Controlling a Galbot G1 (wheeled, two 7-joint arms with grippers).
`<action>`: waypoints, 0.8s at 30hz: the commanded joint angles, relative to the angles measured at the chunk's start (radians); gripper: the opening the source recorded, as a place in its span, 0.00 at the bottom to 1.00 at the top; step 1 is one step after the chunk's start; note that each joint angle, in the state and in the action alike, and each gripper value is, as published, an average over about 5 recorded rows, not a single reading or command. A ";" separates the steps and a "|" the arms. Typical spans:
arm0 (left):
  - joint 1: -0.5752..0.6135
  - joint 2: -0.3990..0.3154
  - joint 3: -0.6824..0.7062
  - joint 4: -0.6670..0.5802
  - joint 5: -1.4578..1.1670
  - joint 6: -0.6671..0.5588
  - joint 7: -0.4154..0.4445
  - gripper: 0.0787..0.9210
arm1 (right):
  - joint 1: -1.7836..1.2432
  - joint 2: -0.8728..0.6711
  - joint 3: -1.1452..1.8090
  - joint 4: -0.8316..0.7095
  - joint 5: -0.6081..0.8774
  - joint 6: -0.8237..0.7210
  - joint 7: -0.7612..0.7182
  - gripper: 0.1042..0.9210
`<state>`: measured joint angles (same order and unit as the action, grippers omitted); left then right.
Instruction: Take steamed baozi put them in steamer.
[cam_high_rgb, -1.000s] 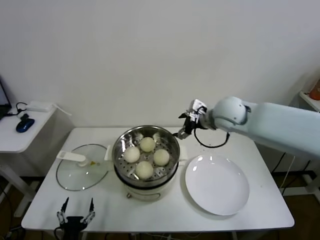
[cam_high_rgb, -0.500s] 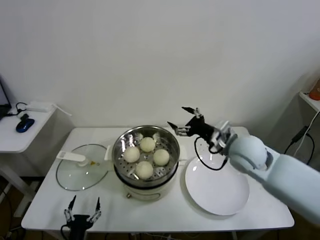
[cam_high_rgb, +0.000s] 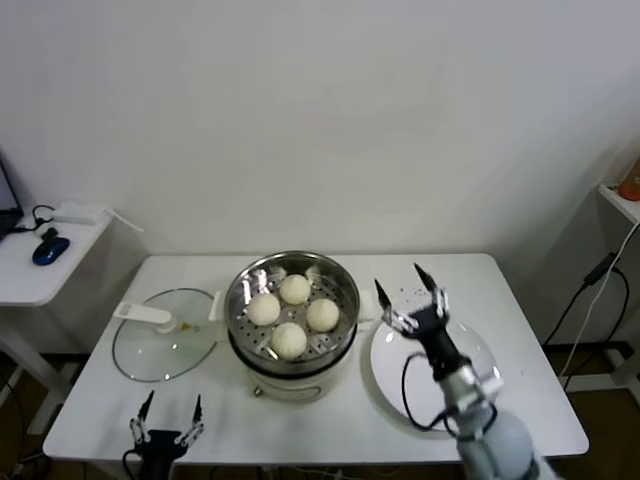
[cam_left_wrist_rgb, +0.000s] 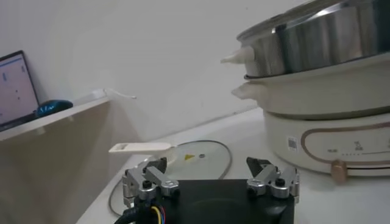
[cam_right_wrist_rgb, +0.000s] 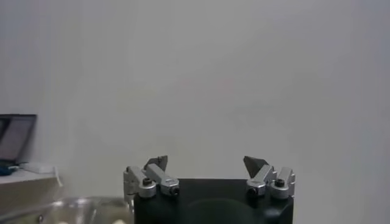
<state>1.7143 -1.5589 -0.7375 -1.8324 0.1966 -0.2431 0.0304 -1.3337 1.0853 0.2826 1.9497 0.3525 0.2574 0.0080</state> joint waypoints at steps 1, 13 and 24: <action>0.008 0.001 -0.004 -0.009 -0.002 -0.009 0.001 0.88 | -0.448 0.346 0.176 -0.093 -0.247 0.386 0.021 0.88; 0.019 -0.004 -0.008 -0.025 -0.004 -0.013 -0.001 0.88 | -0.450 0.367 0.163 -0.135 -0.253 0.387 0.066 0.88; 0.029 -0.006 -0.012 -0.030 -0.008 -0.019 -0.002 0.88 | -0.442 0.365 0.137 -0.146 -0.263 0.388 0.085 0.88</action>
<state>1.7419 -1.5639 -0.7504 -1.8596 0.1902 -0.2630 0.0289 -1.7364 1.4128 0.4121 1.8200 0.1200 0.6053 0.0766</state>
